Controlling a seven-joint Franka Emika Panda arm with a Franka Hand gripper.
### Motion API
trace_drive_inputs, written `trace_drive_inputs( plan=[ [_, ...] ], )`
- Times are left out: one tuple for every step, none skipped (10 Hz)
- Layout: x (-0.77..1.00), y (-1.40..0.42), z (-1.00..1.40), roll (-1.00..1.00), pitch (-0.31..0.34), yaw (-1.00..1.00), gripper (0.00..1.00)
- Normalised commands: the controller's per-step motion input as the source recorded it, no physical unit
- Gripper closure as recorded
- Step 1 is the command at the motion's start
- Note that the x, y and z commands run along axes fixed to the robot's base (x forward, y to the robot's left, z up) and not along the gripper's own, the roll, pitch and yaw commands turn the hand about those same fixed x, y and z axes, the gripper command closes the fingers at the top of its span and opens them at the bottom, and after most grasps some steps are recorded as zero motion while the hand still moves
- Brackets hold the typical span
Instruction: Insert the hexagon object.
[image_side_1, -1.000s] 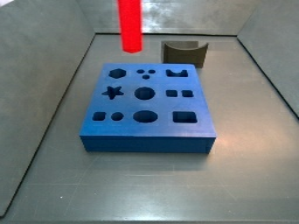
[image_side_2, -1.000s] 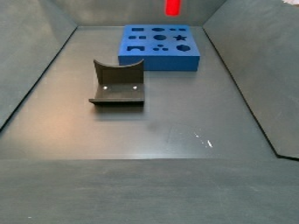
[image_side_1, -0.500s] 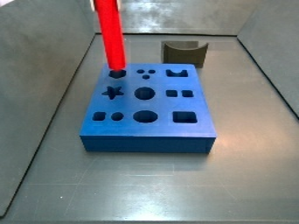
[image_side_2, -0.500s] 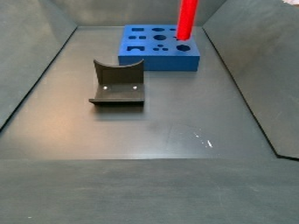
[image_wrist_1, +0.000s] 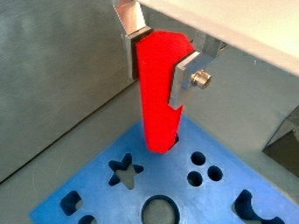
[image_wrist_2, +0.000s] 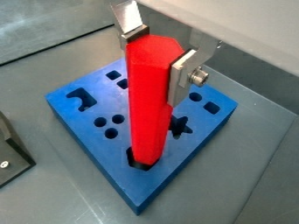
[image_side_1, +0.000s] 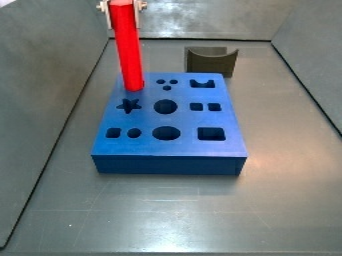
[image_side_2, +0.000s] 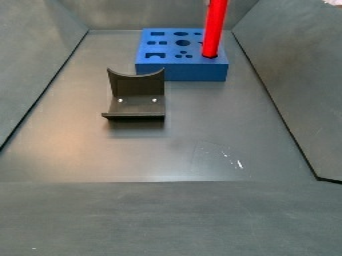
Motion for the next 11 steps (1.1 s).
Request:
trace_drive_inputs(
  plan=[
    [0.12,0.25,-0.40,0.04,0.083,0.00,1.00],
    [0.11,0.24,-0.30,0.11,0.116,0.00,1.00],
    [0.08,0.18,-0.18,0.20,0.154,0.00,1.00],
    [0.08,0.12,-0.11,0.27,0.181,0.00,1.00],
    [0.11,0.12,-0.20,0.30,0.194,0.00,1.00],
    [0.12,0.04,-0.19,0.34,0.197,0.00,1.00],
    [0.09,0.00,-0.07,0.40,0.206,0.00,1.00],
    [0.08,0.00,0.00,0.44,0.220,0.00,1.00],
    [0.06,-0.04,0.03,0.22,0.156,0.00,1.00],
    [0.05,-0.02,0.00,0.24,0.141,0.00,1.00],
    [0.00,-0.01,0.00,0.29,0.133,0.00,1.00]
  ],
)
